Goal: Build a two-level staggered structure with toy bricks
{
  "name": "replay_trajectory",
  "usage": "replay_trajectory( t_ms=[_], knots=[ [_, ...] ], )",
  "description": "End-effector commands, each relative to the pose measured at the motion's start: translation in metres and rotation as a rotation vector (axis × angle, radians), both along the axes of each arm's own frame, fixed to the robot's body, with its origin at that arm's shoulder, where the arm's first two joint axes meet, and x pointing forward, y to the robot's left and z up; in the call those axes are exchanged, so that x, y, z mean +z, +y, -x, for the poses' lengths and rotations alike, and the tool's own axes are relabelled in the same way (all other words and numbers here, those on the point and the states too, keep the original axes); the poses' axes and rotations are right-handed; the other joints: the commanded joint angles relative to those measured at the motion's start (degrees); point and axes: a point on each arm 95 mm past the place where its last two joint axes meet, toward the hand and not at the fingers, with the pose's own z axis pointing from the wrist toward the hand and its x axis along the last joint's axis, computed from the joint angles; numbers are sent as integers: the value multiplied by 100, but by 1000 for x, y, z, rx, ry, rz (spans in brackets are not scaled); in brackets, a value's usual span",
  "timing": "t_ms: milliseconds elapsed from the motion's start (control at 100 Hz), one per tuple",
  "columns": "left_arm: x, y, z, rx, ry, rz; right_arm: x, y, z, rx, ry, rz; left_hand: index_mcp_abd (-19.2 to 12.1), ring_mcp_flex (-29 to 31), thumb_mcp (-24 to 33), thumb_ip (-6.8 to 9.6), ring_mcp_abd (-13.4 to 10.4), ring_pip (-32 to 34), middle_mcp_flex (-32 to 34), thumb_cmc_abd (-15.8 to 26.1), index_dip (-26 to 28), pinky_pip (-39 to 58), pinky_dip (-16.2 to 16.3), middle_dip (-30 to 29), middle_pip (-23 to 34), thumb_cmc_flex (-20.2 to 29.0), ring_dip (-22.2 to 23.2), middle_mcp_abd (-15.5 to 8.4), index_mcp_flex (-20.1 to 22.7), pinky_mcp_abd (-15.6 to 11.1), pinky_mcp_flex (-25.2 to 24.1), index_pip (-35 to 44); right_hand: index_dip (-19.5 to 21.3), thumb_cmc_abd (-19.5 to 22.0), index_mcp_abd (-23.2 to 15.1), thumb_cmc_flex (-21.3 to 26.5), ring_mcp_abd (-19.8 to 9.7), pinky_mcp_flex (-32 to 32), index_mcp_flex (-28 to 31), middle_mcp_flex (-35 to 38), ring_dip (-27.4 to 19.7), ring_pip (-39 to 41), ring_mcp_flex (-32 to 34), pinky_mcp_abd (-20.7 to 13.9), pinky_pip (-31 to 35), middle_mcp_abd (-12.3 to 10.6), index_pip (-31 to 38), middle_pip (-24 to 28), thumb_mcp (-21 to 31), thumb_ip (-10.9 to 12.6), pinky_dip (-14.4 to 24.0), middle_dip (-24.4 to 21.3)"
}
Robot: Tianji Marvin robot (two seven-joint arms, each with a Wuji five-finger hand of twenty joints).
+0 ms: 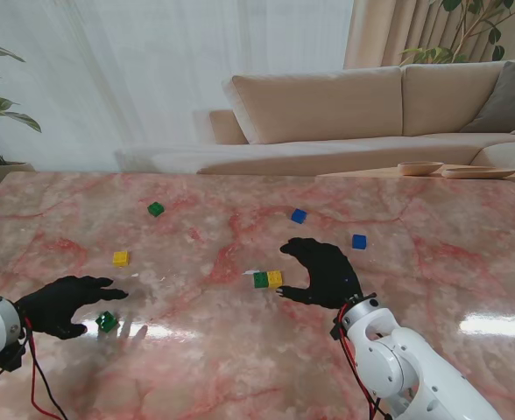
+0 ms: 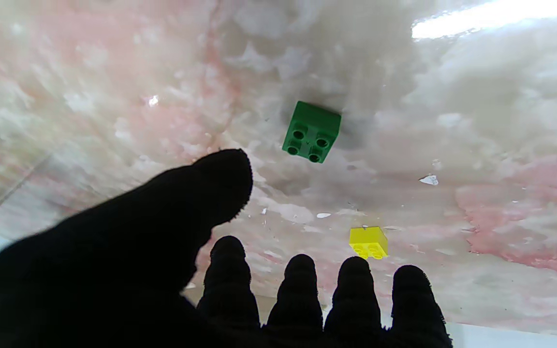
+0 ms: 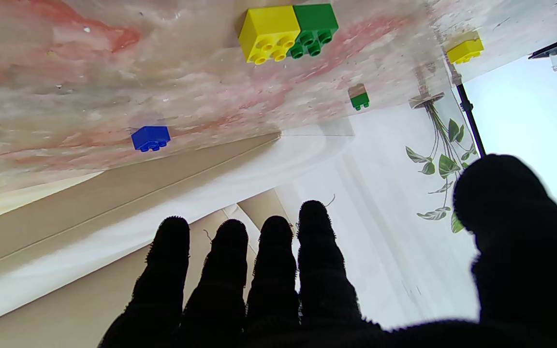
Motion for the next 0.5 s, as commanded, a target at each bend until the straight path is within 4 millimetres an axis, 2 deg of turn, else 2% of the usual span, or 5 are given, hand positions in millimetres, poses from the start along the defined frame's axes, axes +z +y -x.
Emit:
replay_trajectory(
  t_ms=[0,260,490],
  knots=[
    [-6,4,1,-1,14,-16,-5,1,4,-2,28,1,-213,-266,364,-211,-43,-196,-199,-194,-62,-225,-85,53,-190,169,-93,-70,-122,-114,10,54,-62,8,-37,-128,44,-123,-94,-112,-2,-23,5,-8,14,78,-80,-34,59,176,-31,14],
    [-30,10,1,-24,11,-67,-5,3,7,-8,37,-2,-193,-266,223,-297,9,-128,-196,-322,-6,-151,-52,129,-154,276,3,-25,-137,-125,9,244,-69,7,-25,-91,47,-136,-87,-132,8,-16,-16,-7,18,91,-69,-33,68,169,-25,25],
    [-42,15,0,-36,23,-94,-5,4,8,-4,40,-1,-168,-267,91,-330,23,-120,-199,-360,1,-106,2,122,-178,291,55,-1,-285,-153,1,305,-74,1,-27,-70,52,-124,-77,-129,16,0,-5,-6,25,96,-58,-25,69,162,-20,32]
  ],
)
